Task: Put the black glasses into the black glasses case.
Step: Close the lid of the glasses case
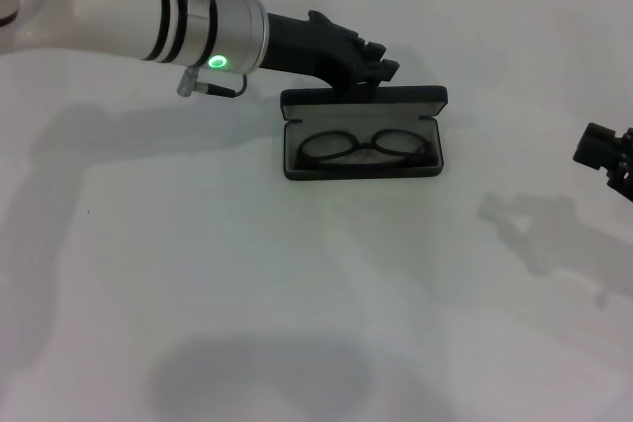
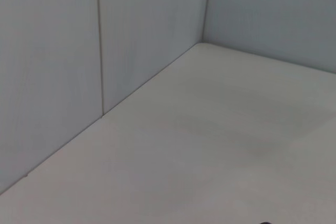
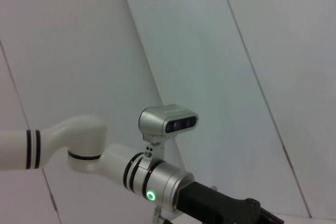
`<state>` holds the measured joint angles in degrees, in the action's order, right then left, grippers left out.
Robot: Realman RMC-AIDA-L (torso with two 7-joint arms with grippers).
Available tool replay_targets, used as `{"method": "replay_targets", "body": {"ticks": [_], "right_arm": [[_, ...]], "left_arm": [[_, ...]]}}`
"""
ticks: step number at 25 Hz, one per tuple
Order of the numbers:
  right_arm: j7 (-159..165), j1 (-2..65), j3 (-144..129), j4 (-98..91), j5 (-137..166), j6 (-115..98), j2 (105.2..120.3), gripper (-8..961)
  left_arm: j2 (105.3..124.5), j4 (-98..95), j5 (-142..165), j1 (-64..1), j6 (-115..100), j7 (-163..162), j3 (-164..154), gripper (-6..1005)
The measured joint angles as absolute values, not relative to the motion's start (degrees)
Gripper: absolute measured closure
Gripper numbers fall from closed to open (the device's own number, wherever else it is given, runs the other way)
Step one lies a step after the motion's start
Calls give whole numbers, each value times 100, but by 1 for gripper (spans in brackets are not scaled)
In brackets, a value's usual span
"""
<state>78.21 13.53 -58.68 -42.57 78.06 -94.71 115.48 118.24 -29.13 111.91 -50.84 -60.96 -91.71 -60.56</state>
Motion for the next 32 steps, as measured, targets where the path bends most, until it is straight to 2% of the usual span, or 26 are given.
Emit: {"method": "replay_targets", "body": {"ticks": [32], "right_arm": [[7813, 1388, -5871, -4064, 7795, -9631, 11575, 784]], "left_arm": [[11913, -2714, 11498, -4968, -6558, -9372, -6396, 731]]}}
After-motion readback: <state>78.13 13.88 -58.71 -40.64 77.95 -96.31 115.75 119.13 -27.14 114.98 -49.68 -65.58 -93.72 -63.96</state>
